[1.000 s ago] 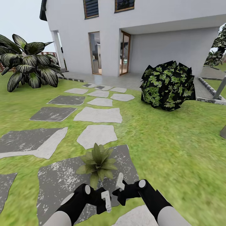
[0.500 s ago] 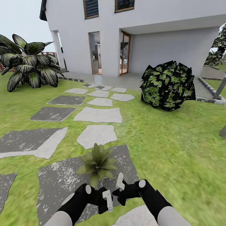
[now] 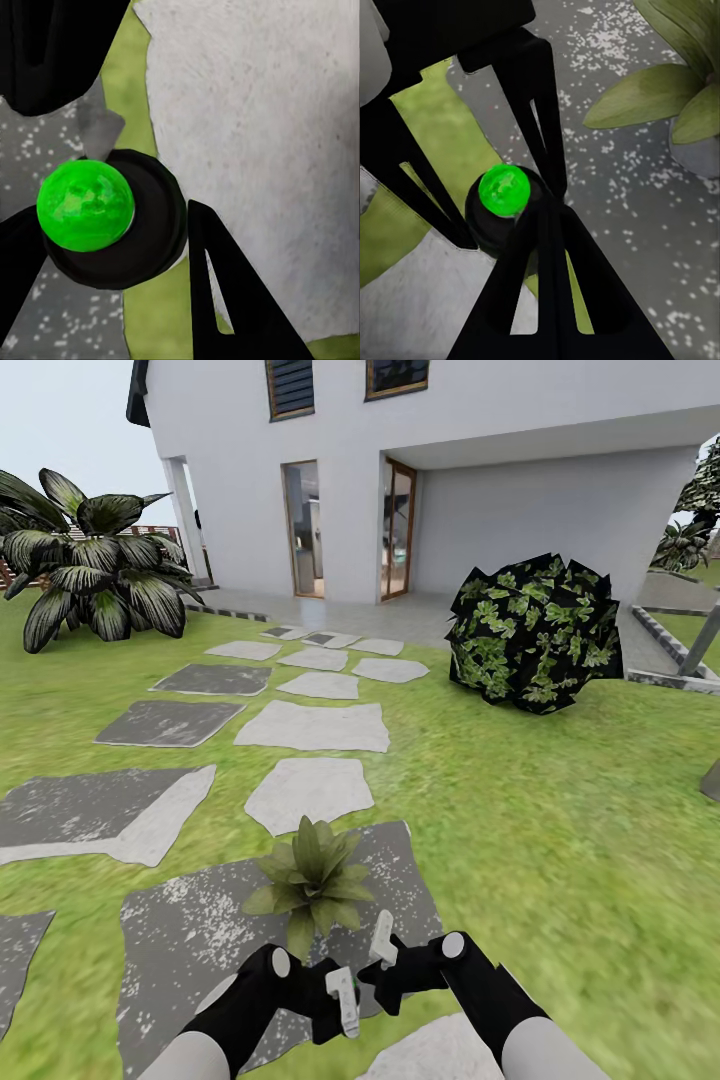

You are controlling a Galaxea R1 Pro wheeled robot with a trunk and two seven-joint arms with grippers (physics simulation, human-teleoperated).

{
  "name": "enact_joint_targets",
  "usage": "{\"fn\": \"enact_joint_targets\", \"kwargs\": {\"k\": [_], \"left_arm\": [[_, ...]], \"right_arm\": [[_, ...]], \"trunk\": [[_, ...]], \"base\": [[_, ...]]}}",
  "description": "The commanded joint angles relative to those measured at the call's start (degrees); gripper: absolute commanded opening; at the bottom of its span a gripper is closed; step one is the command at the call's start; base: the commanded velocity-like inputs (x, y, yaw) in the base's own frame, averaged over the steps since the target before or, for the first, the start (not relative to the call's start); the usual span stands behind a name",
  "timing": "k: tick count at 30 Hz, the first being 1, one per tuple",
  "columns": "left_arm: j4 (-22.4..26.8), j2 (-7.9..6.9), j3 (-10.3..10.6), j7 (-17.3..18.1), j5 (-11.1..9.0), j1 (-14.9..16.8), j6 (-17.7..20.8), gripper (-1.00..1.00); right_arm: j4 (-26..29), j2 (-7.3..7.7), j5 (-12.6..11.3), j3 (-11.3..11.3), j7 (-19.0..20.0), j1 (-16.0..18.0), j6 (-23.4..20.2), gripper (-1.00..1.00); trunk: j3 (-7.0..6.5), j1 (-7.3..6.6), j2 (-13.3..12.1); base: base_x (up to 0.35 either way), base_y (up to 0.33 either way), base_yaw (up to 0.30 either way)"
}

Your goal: Pick up the pesticide atomizer in the garden and spray insectifuge to fully cover both potted plants in the garden.

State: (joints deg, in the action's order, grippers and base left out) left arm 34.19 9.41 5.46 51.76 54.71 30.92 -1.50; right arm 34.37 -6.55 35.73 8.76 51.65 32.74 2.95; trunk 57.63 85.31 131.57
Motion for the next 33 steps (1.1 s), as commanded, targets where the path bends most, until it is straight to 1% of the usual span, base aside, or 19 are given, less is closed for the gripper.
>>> {"fn": "enact_joint_targets", "kwargs": {"k": [1,6,10,16,17,18,19,20,21,22,23,24,25,27,28,30,31,32,33], "left_arm": [[0.09,-0.04,-0.01,0.16,0.6,0.01,-0.14,-1.0],[0.01,-1.2,0.16,0.19,1.14,-0.07,-0.07,-1.0],[0.0,-3.79,0.04,0.25,1.19,-0.07,-0.08,-1.0],[0.0,-7.13,-0.27,0.41,1.05,-0.38,-0.53,-1.0],[0.0,-8.07,-0.33,0.43,0.79,-0.49,-0.71,-1.0],[0.0,-9.02,-0.39,0.44,0.58,-0.61,-0.81,-1.0],[0.0,-9.75,-0.44,0.44,0.47,-0.67,-0.83,-1.0],[0.0,-10.91,-0.49,0.43,0.26,-0.72,-0.85,-1.0],[0.0,-11.3,-0.5,0.42,0.18,-0.73,-0.85,-1.0],[-0.05,-12.55,-0.55,0.33,-0.39,-0.86,-0.86,-1.0],[-0.06,-12.98,-0.64,0.28,-0.76,-1.02,-0.86,-1.0],[-0.07,-13.78,-1.01,0.21,-1.35,-1.55,-0.89,-1.0],[-0.08,-14.26,-1.25,0.15,-1.54,-1.78,-0.86,-1.0],[-0.08,-15.21,-2.38,0.04,-1.74,-2.2,-0.81,-1.0],[-0.08,-15.73,-4.96,-0.03,-1.83,-2.57,-0.79,-1.0],[-0.08,-15.93,-8.8,-0.06,-1.83,-2.81,-0.79,-1.0],[-0.08,-15.95,-11.87,-0.04,-1.81,-2.89,-0.78,-1.0],[-0.08,-15.93,-13.8,-0.04,-1.81,-2.92,-0.75,-1.0],[-0.08,-15.91,-14.7,-0.04,-1.79,-2.93,-0.72,-1.0]], "right_arm": [[0.08,0.0,0.57,-0.06,0.12,0.0,0.3,-1.0],[0.08,0.04,0.57,-0.06,0.12,0.02,0.3,-1.0],[0.05,0.05,0.57,-0.06,0.12,-0.01,0.3,-1.0],[-0.04,0.13,0.57,-0.14,0.12,-0.03,0.38,-1.0],[-0.13,0.13,0.57,-0.14,0.12,-0.02,0.39,-1.0],[-0.22,0.13,0.57,-0.14,0.12,-0.01,0.39,1.0],[-0.27,0.16,0.57,-0.18,0.12,-0.02,0.39,1.0],[-0.31,0.24,0.55,-0.2,0.12,-0.02,0.41,1.0],[-0.34,0.25,0.55,-0.21,0.12,-0.02,0.41,1.0],[-0.4,0.36,0.56,-0.22,0.12,-0.01,0.41,1.0],[-0.42,0.4,0.58,-0.23,0.1,-0.01,0.4,1.0],[-0.44,0.5,0.61,-0.26,0.07,-0.03,0.4,1.0],[-0.46,0.55,0.63,-0.28,0.04,0.0,0.41,1.0],[-0.5,0.63,0.63,-0.41,-0.24,-0.03,0.45,1.0],[-0.52,0.8,0.54,-0.62,-0.49,-0.04,0.52,1.0],[-0.58,1.41,0.37,-1.35,-1.56,-0.07,0.62,1.0],[-0.68,2.13,0.3,-2.76,-3.86,-0.16,0.75,1.0],[-0.99,2.46,0.27,-4.13,-6.11,-0.23,0.83,1.0],[-1.28,2.57,0.24,-4.9,-7.39,-0.27,0.87,1.0]], "trunk": [[0.05,-0.01,0.02],[0.05,-0.01,0.02],[0.05,-0.01,0.02],[0.05,-0.01,0.02],[0.05,-0.01,0.02],[0.05,-0.01,0.02],[0.05,-0.01,0.02],[0.05,-0.01,0.02],[0.05,-0.01,0.02],[0.05,-0.01,0.02],[0.05,-0.01,0.02],[0.05,-0.01,0.02],[0.05,-0.01,0.02],[0.05,-0.01,0.02],[0.05,-0.01,0.02],[0.05,-0.01,0.02],[0.05,-0.01,0.02],[0.05,-0.01,0.02],[0.05,-0.01,0.02]], "base": [[0.0,0.0,0.0],[0.0,0.0,0.0],[0.0,0.0,0.0],[0.0,0.0,0.0],[0.0,0.0,0.0],[0.0,0.0,0.0],[0.0,0.0,0.0],[0.0,0.0,0.0],[0.0,0.0,0.0],[0.0,0.0,0.0],[0.0,0.0,0.0],[0.0,0.0,0.0],[0.0,0.0,0.0],[0.0,0.0,0.0],[0.0,0.0,0.0],[0.0,0.0,0.0],[0.0,0.0,0.0],[0.0,0.0,0.0],[0.0,0.0,0.0]]}}
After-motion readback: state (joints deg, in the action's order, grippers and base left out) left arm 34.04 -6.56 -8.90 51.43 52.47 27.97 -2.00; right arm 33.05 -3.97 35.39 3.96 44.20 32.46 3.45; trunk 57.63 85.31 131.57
